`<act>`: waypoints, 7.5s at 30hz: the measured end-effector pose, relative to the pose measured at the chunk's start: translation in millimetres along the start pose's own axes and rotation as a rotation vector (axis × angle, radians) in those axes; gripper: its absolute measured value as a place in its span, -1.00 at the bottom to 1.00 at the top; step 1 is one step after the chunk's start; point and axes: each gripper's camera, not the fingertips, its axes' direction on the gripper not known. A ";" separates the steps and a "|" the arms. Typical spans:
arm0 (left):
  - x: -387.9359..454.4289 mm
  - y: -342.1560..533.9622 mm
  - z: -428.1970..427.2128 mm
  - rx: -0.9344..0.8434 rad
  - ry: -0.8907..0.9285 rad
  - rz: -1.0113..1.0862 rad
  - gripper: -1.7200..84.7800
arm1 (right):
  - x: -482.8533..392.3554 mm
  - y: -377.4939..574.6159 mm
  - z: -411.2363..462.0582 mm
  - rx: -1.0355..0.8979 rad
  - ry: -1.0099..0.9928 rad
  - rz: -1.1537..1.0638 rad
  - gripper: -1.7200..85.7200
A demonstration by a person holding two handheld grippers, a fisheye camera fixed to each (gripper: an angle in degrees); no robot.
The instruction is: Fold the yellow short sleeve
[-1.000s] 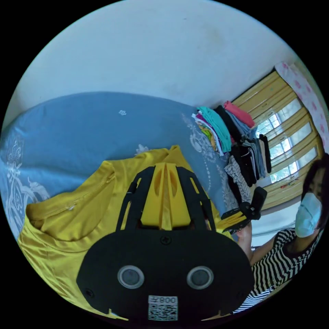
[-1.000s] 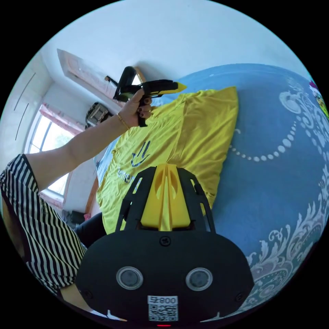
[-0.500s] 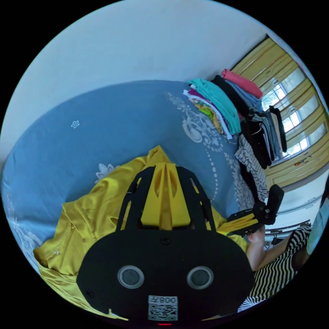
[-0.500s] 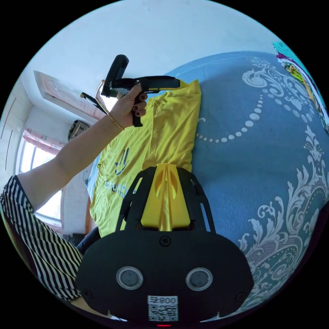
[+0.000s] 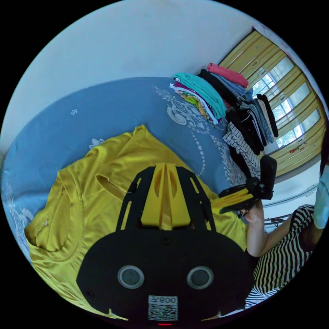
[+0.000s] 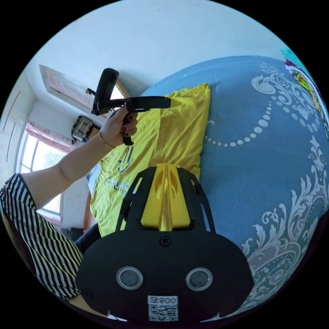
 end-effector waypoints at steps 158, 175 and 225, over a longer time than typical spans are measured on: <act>-13.9 87.9 -73.6 0.127 0.104 -0.186 -0.95 | -9.8 0.2 -37.3 0.013 0.115 0.095 -0.96; 7.3 250.9 -193.8 0.213 0.118 -0.179 -0.96 | -99.4 -41.5 -10.7 0.114 0.115 0.034 -0.96; -108.5 1054.1 -702.2 0.949 0.088 -1.079 -0.95 | -807.2 -480.8 628.3 -0.540 0.171 -0.821 -0.80</act>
